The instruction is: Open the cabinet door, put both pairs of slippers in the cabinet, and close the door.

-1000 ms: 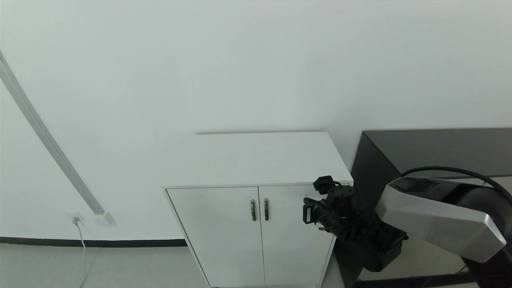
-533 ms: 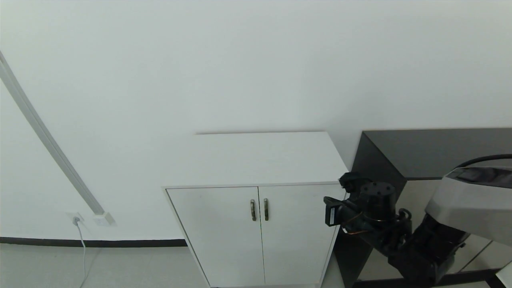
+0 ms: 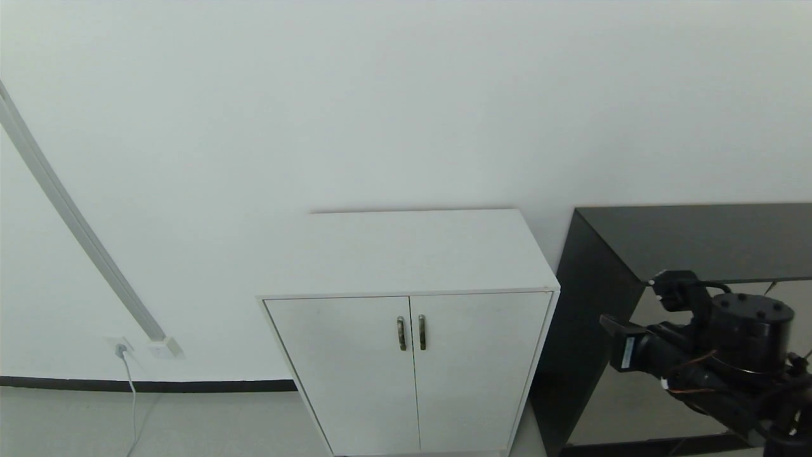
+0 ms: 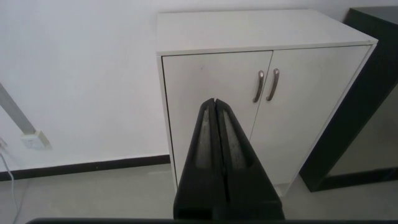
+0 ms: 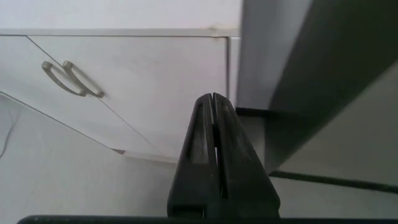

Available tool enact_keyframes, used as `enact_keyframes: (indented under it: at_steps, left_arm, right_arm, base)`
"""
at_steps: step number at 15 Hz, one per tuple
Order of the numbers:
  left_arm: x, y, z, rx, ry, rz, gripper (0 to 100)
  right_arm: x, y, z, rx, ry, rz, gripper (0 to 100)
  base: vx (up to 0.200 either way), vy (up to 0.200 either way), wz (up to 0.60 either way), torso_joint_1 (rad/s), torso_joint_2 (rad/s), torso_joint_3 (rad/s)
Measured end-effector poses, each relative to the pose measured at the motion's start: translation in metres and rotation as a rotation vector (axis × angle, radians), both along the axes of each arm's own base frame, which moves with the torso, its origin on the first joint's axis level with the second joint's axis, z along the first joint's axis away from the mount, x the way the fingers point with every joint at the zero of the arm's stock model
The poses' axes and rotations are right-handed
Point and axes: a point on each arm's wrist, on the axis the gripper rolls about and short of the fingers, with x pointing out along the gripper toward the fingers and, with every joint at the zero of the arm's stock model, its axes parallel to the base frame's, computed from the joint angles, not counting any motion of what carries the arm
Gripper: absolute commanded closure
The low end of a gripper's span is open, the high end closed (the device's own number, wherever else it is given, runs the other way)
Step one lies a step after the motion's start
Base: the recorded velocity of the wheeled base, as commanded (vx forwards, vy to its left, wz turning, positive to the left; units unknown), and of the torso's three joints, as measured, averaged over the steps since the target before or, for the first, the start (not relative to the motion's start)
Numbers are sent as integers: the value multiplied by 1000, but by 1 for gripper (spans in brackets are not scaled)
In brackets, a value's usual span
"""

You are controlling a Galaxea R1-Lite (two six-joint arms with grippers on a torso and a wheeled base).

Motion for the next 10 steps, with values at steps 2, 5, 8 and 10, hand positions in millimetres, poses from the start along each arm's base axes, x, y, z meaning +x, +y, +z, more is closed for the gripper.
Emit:
enact_keyframes:
  at_steps: [2,5,8,10]
  left_arm:
    - [0,0,0,0,0,0,100]
    - [0,0,0,0,0,1,100]
    - [0,0,0,0,0,0,100]
    - [0,0,0,0,0,0,100]
  right_arm:
    - [-25,-16,6,-17,-10,-20,100]
    - [-63,-37,9,-37,-23,-55,100]
    - [-85,-53,10,-59,6,-105,100]
    - [-99,-59,14,-71,12,-115,100]
  base:
    - [0,0,0,0,0,0]
    - [0,0,0,0,0,0]
    - [0,0,0,0,0,0]
    - [0,0,0,0,0,0]
